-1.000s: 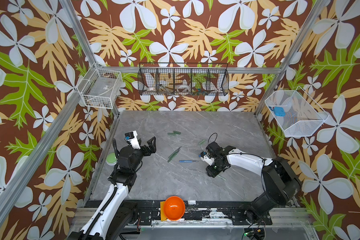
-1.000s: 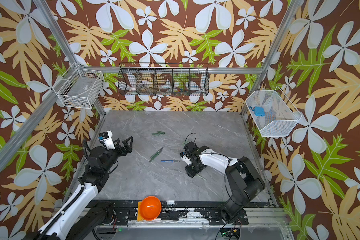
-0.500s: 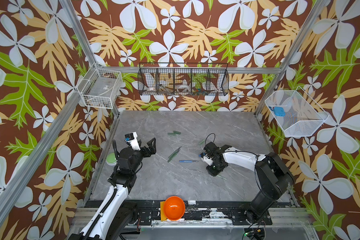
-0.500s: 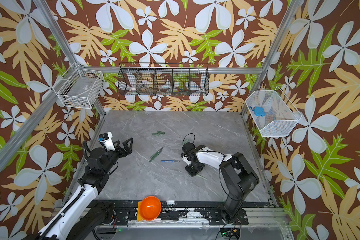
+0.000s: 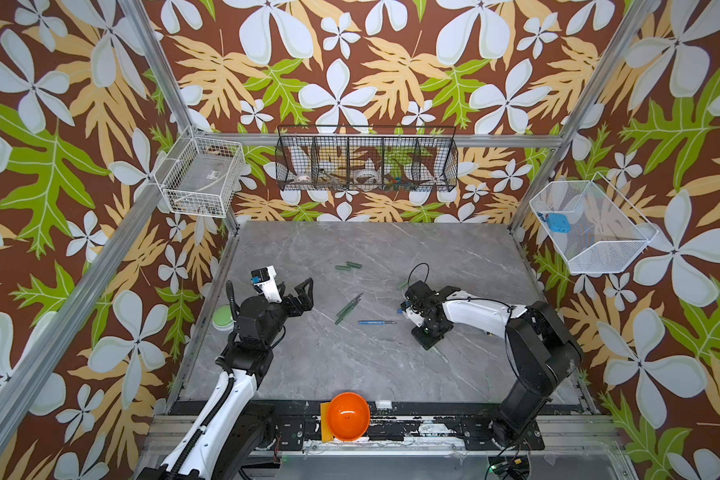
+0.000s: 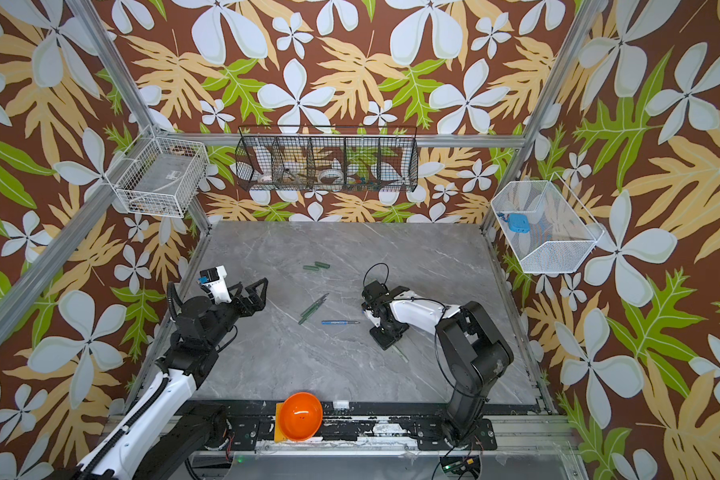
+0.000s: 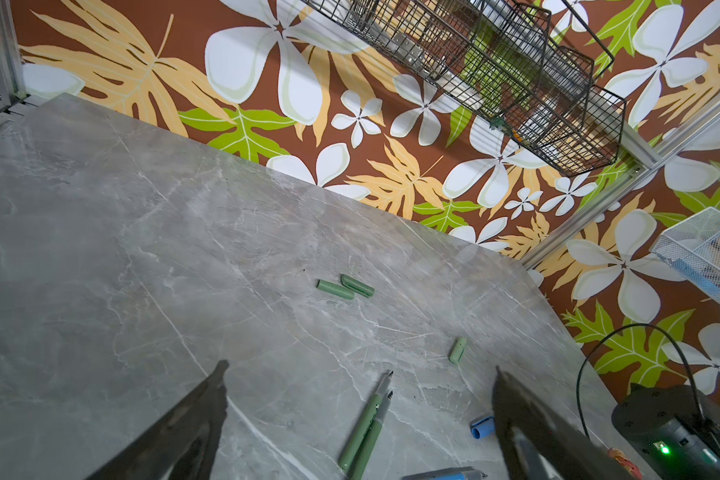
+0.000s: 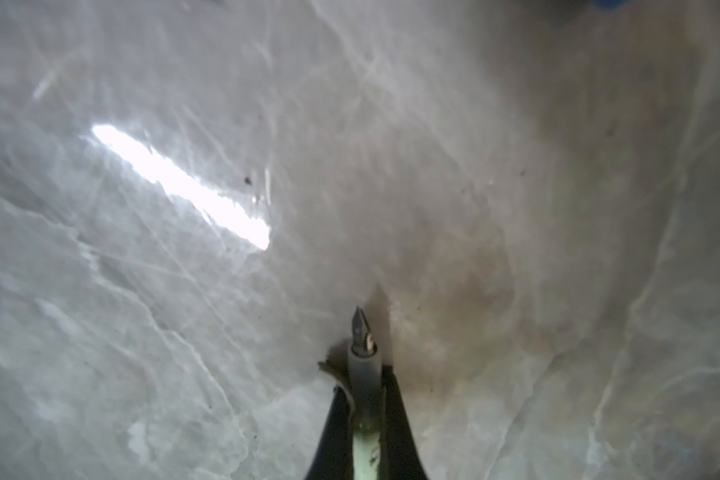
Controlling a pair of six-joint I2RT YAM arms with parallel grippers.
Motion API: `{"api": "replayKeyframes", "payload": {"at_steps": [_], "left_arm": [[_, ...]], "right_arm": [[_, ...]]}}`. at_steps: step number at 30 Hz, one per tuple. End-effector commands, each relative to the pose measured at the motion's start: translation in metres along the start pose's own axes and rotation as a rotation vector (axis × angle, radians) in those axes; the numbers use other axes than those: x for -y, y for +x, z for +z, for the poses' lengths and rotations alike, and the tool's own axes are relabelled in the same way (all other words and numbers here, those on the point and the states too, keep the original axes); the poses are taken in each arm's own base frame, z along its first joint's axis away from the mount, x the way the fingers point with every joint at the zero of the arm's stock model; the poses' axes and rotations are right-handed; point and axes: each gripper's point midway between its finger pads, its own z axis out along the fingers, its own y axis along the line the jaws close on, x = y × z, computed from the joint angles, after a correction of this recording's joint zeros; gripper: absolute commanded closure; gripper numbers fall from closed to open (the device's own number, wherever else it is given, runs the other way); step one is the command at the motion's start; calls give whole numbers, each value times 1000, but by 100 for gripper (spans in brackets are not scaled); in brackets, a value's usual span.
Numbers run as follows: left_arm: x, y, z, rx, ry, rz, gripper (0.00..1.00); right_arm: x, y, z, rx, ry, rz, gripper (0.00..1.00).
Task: Insert the pens into the pen caps
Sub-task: 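Grasp the light green pen with the right gripper while the left arm advances, then pass the light green pen from the right gripper to the left gripper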
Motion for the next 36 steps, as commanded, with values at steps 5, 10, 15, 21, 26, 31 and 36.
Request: {"api": "replayKeyframes", "payload": {"at_steps": [5,10,15,21,26,31,36], "left_arm": [[19,20,2,-60,87,-2,0],[48,55,6,-167,215,19,0],[85,91,9,-275,388,12,0],[126,125,14,-394,591,-39,0],[154,154,24,-521,700,-76,0],[170,161,30,-532,732,-69,0],[177,166,35,-562,765,-100,12]], "right_arm": [[1,-47,-30,265,-51,82,100],[-8,-81,-78,592,-245,144,100],[-18,-96,-136,909,-508,178,100],[-38,-98,-173,1054,-707,147,100],[-43,-98,-185,1130,-822,192,100],[-47,-98,-189,1163,-852,206,100],[-58,-101,-191,1183,-853,202,100]]}}
